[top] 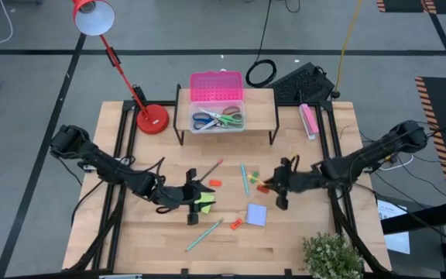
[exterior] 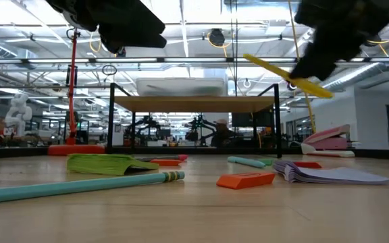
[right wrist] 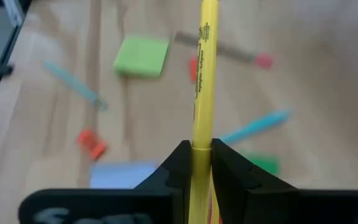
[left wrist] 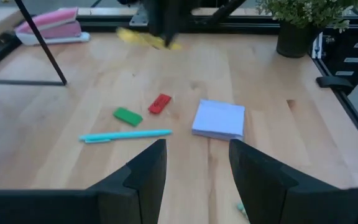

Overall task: Pack school essentials
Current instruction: Put the yellow pen into the pink supply box on the shelf

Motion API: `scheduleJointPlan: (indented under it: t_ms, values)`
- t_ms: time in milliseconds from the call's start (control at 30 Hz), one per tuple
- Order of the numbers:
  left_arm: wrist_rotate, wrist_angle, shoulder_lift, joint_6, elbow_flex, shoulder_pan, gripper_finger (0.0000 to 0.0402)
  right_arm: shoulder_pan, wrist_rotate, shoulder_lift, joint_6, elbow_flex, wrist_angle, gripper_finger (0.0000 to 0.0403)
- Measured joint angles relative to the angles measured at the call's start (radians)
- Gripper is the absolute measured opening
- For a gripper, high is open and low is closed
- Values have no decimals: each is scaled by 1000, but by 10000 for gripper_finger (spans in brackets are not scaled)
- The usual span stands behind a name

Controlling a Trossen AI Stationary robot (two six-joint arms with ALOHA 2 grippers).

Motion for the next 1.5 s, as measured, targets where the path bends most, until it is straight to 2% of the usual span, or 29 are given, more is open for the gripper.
scheduleJointPlan:
  t_ms: [100, 367, 667, 933, 1267, 1500]
  values:
    - [0, -15, 3, -27, 0, -18, 179, -83, -5, 0, -120, 43, 19, 38]
    - [-26, -16, 4, -59, 0, -52, 179, -312, -131, 66, -431, 252, 42, 38]
    - [-27, -13, 4, -75, 0, -55, 179, -530, -346, 324, -608, 564, 18, 38]
    - [-28, -12, 4, -80, 0, -61, 179, -645, -371, 537, -749, 817, -85, 38]
    - [-54, -13, 4, -80, 0, -85, 179, -770, -400, 634, -853, 847, -99, 38]
    - [-54, -14, 4, -77, 0, -85, 179, -788, -396, 650, -881, 846, -99, 38]
